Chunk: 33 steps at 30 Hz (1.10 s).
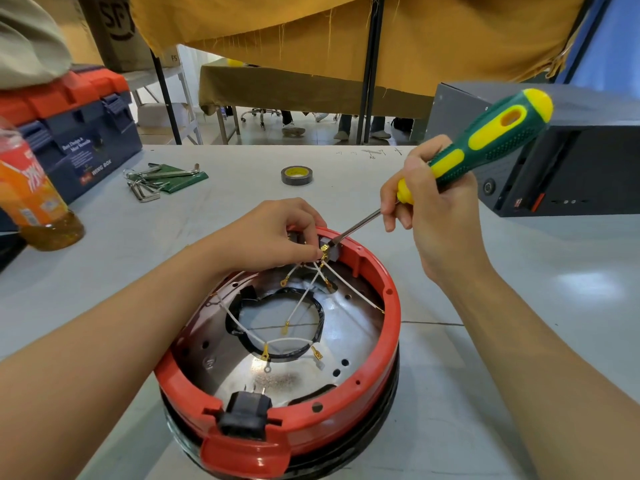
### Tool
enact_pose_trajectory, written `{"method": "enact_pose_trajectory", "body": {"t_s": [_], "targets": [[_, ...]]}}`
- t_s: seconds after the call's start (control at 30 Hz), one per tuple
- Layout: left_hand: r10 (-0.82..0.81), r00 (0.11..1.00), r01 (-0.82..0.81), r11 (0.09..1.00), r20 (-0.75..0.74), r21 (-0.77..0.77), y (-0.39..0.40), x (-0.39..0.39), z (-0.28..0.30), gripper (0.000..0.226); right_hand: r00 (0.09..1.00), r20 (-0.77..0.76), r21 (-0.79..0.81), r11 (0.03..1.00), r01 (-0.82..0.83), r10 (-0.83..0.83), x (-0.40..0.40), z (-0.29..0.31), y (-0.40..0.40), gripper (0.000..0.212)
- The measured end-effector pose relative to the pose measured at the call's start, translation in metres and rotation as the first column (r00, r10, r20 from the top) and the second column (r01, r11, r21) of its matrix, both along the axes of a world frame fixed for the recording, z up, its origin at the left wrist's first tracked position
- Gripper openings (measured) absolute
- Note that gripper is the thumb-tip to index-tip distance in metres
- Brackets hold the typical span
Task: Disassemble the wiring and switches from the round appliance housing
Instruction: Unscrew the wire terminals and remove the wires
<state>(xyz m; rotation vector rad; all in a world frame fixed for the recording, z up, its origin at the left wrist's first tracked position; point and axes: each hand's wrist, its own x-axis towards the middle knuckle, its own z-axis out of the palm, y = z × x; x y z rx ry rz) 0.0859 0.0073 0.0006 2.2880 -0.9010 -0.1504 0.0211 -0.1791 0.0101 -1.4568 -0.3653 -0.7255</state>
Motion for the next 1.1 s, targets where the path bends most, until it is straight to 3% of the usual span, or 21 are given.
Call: {"method": "enact_pose_trajectory", "body": {"t_s": [0.43,0.93,1.1], "targets": [[0.011,1.000,-0.011,1.000,0.008,0.005,-0.001,-0.002,0.002,0.013,0.978,-0.199,0.359,0.933,0.012,0.064,0.016,-0.009,-0.010,0.024],[-0.001,1.000,0.001,0.999,0.004,0.040,0.000,-0.002,0.005,0.013,0.937,-0.318,0.524,0.850,0.047,0.144,0.029,-0.020,-0.015,0.028],[0.003,1.000,-0.004,0.999,0.013,0.040,0.001,-0.003,0.005,0.011,0.951,-0.290,0.478,0.878,0.043,0.111,0.027,-0.016,-0.014,0.022]]}}
